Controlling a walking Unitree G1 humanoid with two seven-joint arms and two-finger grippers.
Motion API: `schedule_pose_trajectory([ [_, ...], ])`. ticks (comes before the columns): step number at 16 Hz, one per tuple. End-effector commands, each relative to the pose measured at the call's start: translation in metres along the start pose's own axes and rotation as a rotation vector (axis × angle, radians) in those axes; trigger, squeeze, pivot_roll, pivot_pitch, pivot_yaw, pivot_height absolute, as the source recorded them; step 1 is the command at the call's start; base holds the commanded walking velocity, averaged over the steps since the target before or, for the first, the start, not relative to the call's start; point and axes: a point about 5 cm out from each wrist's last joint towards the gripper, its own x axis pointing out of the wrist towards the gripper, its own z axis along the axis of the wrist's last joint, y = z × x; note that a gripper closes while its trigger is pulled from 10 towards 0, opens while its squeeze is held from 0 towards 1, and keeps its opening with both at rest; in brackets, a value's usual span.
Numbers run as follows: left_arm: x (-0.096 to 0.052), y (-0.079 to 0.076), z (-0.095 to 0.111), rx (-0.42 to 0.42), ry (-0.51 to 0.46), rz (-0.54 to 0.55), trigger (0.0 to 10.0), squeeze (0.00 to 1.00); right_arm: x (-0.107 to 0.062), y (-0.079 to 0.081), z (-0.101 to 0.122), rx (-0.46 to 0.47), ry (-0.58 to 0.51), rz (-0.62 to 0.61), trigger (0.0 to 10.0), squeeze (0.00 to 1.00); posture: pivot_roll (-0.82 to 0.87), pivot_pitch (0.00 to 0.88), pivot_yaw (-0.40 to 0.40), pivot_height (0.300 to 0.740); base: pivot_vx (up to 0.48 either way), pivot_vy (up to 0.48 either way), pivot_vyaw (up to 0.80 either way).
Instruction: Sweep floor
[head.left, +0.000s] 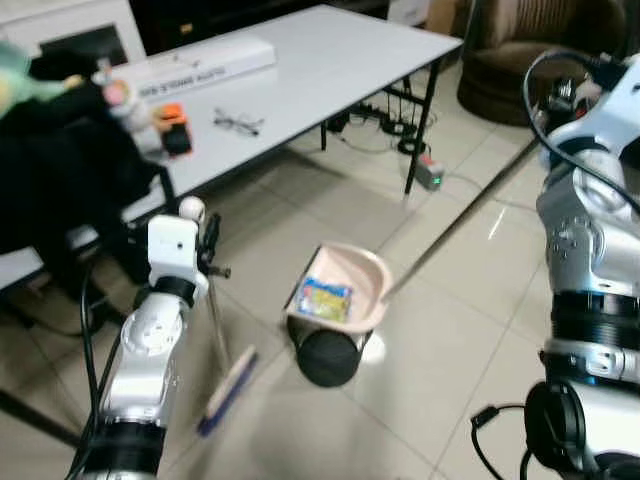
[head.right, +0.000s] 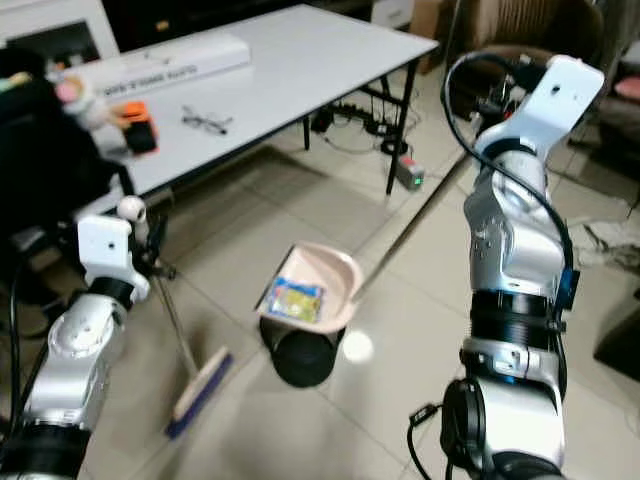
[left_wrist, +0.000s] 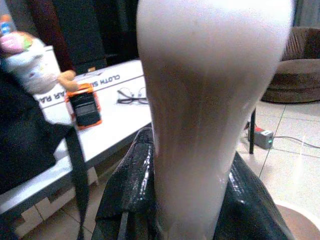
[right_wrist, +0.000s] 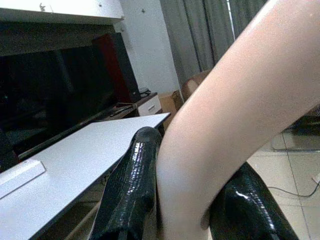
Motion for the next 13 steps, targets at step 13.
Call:
schedule_pose_trajectory([
  [13,0.0033,-0.0065,0.0079,-0.009,-0.038,-0.034,10.0,0.0,0.0,-0.0022,0.0142,0.014,-0.06,-0.016,10.0,0.0,-0.02,0.0,0.02,0.74,0.168,0.0,0.0],
])
